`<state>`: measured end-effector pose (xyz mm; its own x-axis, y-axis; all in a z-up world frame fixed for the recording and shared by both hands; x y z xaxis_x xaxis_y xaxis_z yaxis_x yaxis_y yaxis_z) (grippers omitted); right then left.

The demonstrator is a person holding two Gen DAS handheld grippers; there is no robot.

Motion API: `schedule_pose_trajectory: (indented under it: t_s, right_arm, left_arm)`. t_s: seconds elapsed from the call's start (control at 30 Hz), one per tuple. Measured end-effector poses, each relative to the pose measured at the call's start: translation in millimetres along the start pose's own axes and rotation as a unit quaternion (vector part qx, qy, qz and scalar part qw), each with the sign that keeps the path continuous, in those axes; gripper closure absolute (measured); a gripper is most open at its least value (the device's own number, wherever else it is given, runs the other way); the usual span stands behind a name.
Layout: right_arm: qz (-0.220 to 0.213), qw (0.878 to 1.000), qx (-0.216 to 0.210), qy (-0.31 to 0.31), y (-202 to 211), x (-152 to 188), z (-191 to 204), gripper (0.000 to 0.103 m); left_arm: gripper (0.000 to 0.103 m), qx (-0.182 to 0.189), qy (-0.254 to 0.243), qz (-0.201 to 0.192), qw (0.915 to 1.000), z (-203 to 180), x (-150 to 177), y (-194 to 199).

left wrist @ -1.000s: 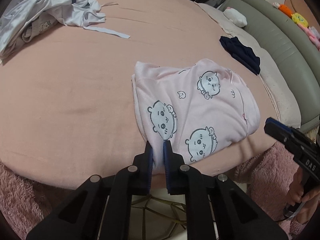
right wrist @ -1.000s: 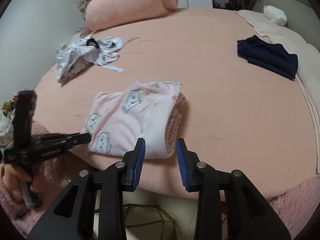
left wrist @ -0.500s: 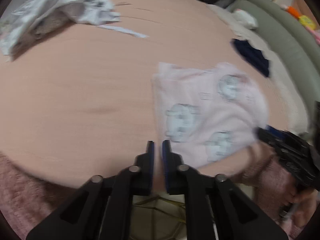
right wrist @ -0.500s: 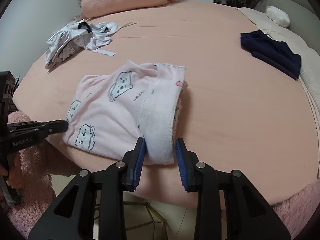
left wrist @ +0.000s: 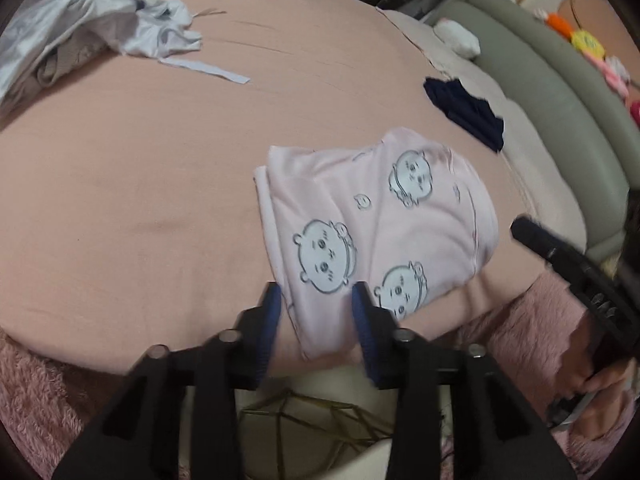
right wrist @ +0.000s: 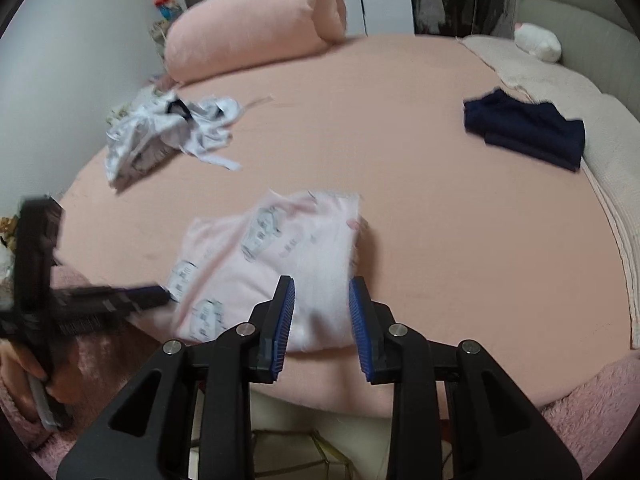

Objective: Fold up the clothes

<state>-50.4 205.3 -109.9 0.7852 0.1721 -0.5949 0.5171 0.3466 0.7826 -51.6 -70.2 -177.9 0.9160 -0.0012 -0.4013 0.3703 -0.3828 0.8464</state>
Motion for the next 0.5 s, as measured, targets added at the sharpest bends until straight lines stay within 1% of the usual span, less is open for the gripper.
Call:
schedule_pose_trajectory:
  t_s: [0.03,0.1,0.17,0.2,0.23,0.3,0.33,0.4,0.47,0.5]
  right_arm:
    - [0.007,1.000,-0.007,0.010,-1.7,0.5,6.3,0.074]
    - [0.031,0.999,-0.001,0.029,-12.1,5.6,17.6,0.074]
    - [0.055,0.998,0.002,0.044,-23.2,11.0,26.9,0.074]
    - [0.069,0.997,-0.003,0.041,-30.0,14.2,27.6,0.074]
    - [0.078,0.996,-0.006,0.040,-35.4,16.9,28.2,0.074]
    - [0.078,0.996,-0.001,0.043,-40.8,18.6,28.3,0.075]
    - [0.078,0.996,0.002,0.043,-43.5,18.6,27.4,0.077]
    - [0.082,0.996,0.002,0.031,-47.6,18.1,21.6,0.084]
    - [0.086,0.996,0.002,0.017,-50.6,18.2,15.2,0.100]
    - [0.090,0.996,-0.002,0.007,-52.1,18.8,10.7,0.102]
  left_arm:
    - [0.063,-0.006,-0.009,0.003,0.9999,-3.6,1.3,-0.7]
    - [0.064,-0.018,-0.016,0.021,0.9995,-7.0,7.4,-8.1]
    - [0.068,-0.011,-0.013,0.041,0.9990,-5.6,12.2,-16.5]
    - [0.071,-0.006,-0.014,0.044,0.9989,-5.8,13.3,-17.6]
    - [0.074,-0.006,-0.020,0.042,0.9989,-8.2,13.7,-17.0]
    - [0.090,-0.026,-0.035,0.032,0.9985,-13.2,13.9,-16.8]
    - [0.091,-0.033,-0.040,0.028,0.9983,-14.0,13.7,-16.9]
    - [0.093,-0.046,-0.047,0.021,0.9976,-15.0,12.8,-15.9]
    - [0.094,-0.059,-0.050,0.012,0.9970,-12.9,10.7,-11.6]
    - [0.096,-0.064,-0.047,0.010,0.9968,-9.6,9.7,-10.2]
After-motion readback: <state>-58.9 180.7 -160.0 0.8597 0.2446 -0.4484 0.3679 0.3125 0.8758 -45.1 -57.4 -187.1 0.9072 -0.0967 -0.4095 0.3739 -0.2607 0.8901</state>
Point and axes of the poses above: each gripper's, at about its wrist camera, not at the fingertips, and y roughly against the way its jaws point, z to its left, x to its underside, the point moved 1 cm from there along -y, roughly the way its jaws point, and after that the axes turned 2 degrees about z, right-handed, at the moved point
